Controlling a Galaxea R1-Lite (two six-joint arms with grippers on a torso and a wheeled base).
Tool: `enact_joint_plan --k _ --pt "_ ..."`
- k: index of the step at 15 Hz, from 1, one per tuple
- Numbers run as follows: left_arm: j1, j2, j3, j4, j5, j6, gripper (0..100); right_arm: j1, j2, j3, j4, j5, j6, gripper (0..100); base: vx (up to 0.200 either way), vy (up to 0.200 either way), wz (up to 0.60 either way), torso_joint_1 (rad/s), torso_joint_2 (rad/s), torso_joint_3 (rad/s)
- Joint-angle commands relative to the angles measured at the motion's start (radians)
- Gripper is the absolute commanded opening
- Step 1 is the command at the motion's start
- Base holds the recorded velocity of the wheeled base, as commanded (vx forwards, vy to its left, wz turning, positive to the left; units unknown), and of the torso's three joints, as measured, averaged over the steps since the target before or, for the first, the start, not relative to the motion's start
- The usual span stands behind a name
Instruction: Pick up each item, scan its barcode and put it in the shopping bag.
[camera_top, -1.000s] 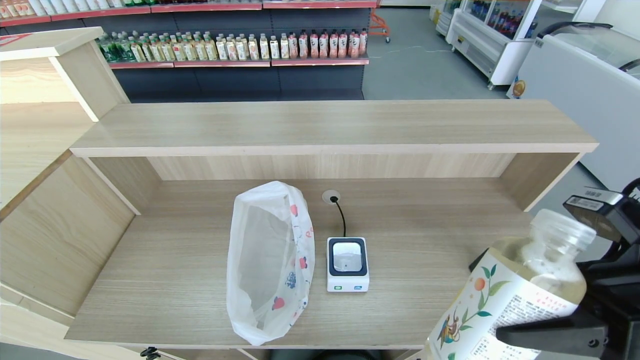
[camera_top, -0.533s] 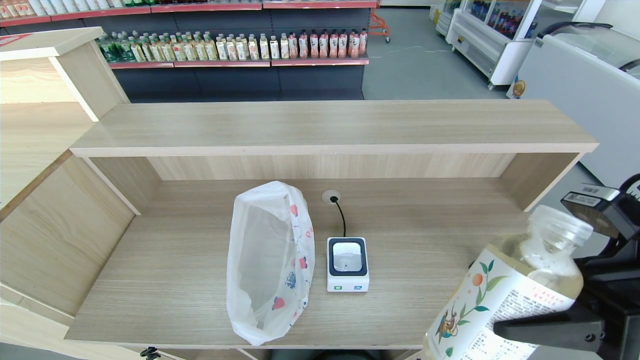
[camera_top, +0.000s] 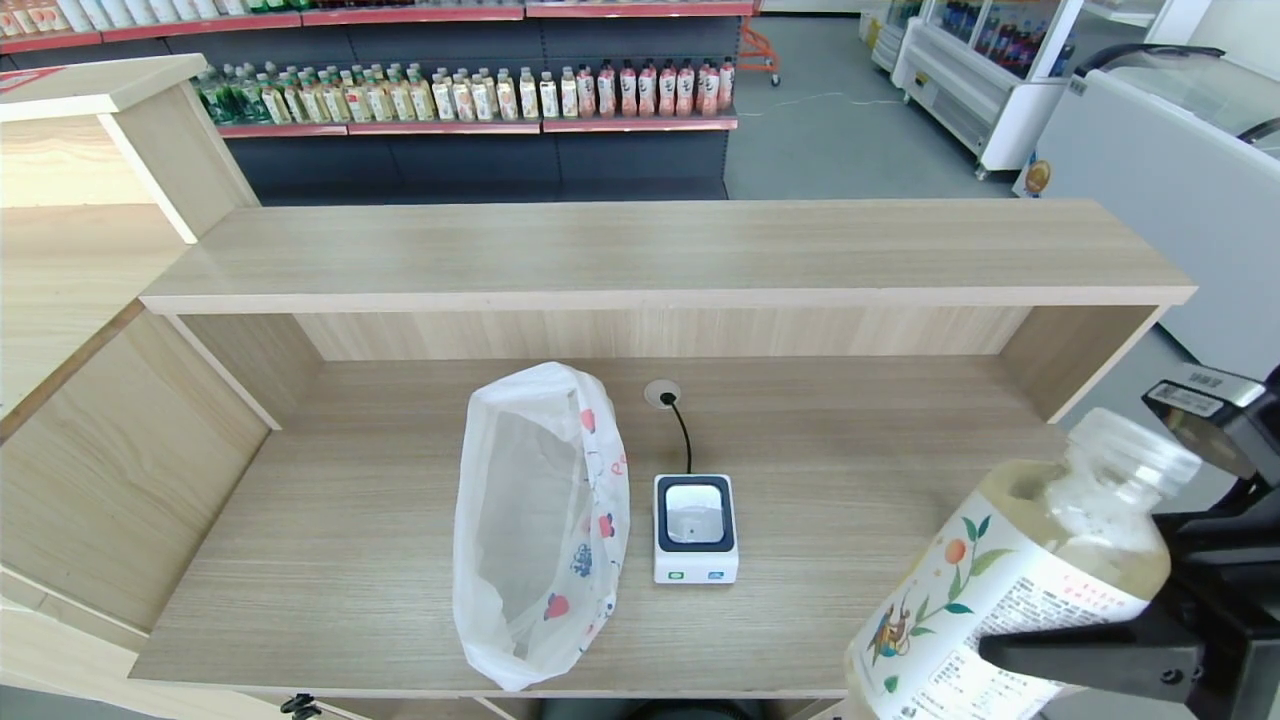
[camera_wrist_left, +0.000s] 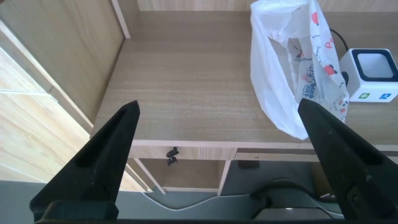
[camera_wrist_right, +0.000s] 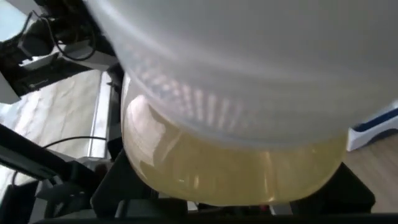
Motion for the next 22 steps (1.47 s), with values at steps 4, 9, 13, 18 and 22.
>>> enact_joint_plan --k 4,9,13,18,22 --pt "0.001 0.000 0.000 0.000 0.000 0.000 100 -0.167 0.033 0.019 -0.091 -0.489 -0.676 0 0.000 0.000 0.00 0.000 0.00 0.000" --pt "0.001 0.000 0.000 0.000 0.000 0.000 100 -0.143 0.033 0.090 -0.238 -0.553 -0.952 0 0.000 0.000 0.00 0.000 0.00 0.000" --pt "0.001 0.000 0.000 0.000 0.000 0.001 100 -0.143 -0.007 0.090 -0.258 -0.606 -1.062 0 0.000 0.000 0.00 0.000 0.00 0.000" --pt "0.001 0.000 0.000 0.000 0.000 0.001 100 -0.143 -0.024 0.093 -0.258 -0.675 -1.064 0 0.000 0.000 0.00 0.000 0.00 0.000" --pt "0.001 0.000 0.000 0.000 0.000 0.001 100 -0.141 -0.025 0.085 -0.258 -0.670 -1.064 0 0.000 0.000 0.00 0.000 0.00 0.000"
